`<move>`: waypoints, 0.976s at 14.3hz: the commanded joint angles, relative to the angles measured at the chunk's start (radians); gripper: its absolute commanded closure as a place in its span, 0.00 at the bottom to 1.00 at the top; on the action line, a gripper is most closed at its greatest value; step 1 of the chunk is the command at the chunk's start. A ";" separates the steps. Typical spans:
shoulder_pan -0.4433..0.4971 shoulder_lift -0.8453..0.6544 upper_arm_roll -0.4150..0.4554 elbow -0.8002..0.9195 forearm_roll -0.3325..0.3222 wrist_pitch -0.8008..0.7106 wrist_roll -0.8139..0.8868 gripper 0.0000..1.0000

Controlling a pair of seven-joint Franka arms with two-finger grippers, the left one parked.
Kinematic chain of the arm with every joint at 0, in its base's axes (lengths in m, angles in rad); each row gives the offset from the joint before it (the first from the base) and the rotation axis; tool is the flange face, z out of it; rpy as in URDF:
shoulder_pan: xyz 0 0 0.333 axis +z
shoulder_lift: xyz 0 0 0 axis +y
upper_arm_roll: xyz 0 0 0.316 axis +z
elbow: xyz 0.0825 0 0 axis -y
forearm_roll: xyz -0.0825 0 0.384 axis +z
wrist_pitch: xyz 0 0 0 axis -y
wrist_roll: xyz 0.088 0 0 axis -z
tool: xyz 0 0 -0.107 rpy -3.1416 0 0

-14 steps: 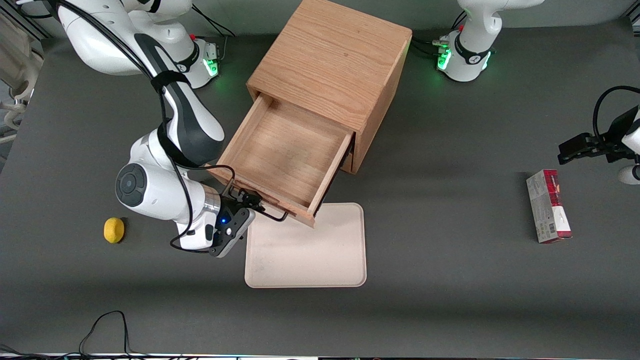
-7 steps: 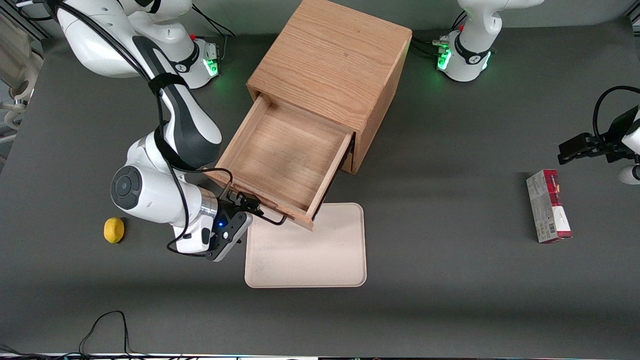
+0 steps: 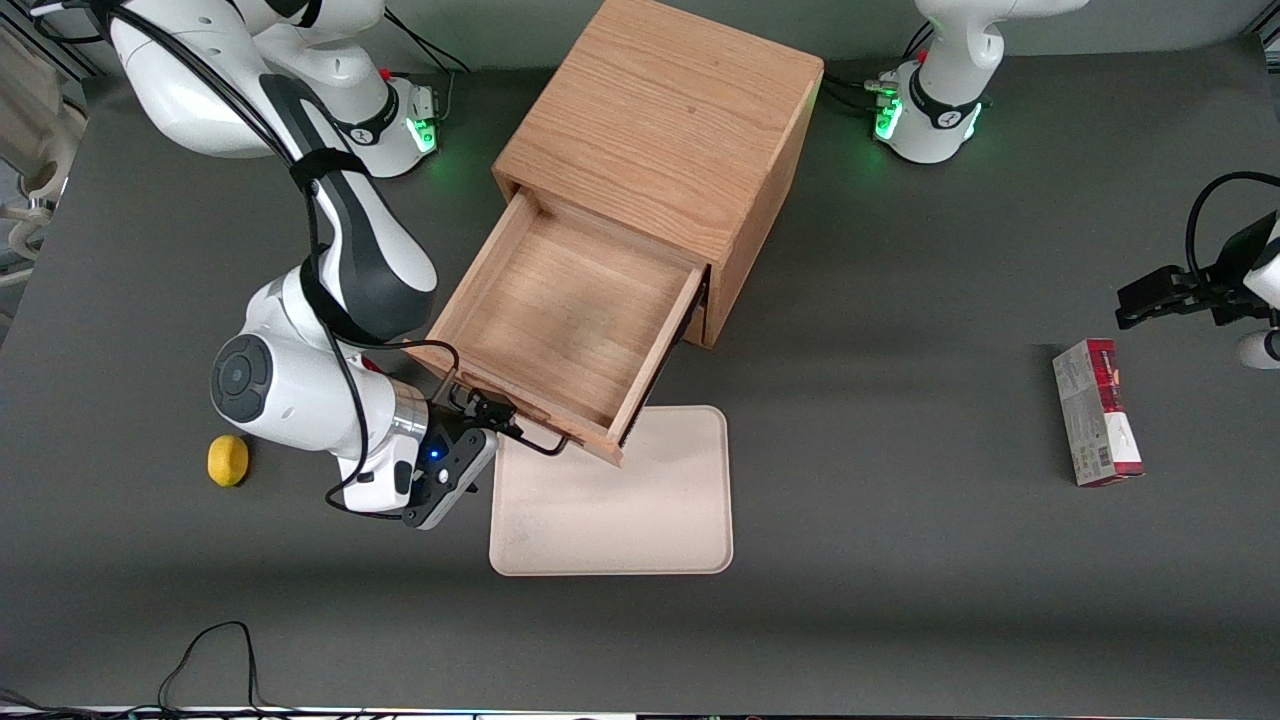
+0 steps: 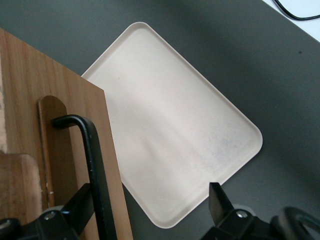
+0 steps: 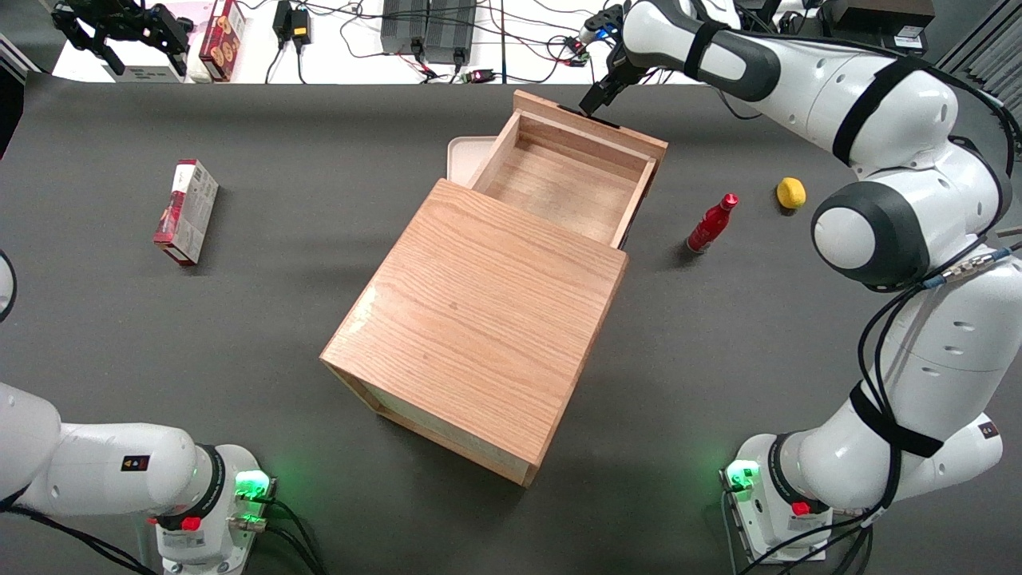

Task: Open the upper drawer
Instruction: 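Keep pulling the drawer handle further out with the right gripper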

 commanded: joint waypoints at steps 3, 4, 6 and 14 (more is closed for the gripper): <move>-0.024 0.033 0.008 0.071 -0.008 -0.002 -0.020 0.00; -0.030 0.033 0.010 0.080 -0.005 -0.002 -0.017 0.00; -0.031 0.030 0.011 0.096 -0.002 -0.014 -0.014 0.00; -0.031 0.024 0.007 0.182 -0.002 -0.149 -0.004 0.00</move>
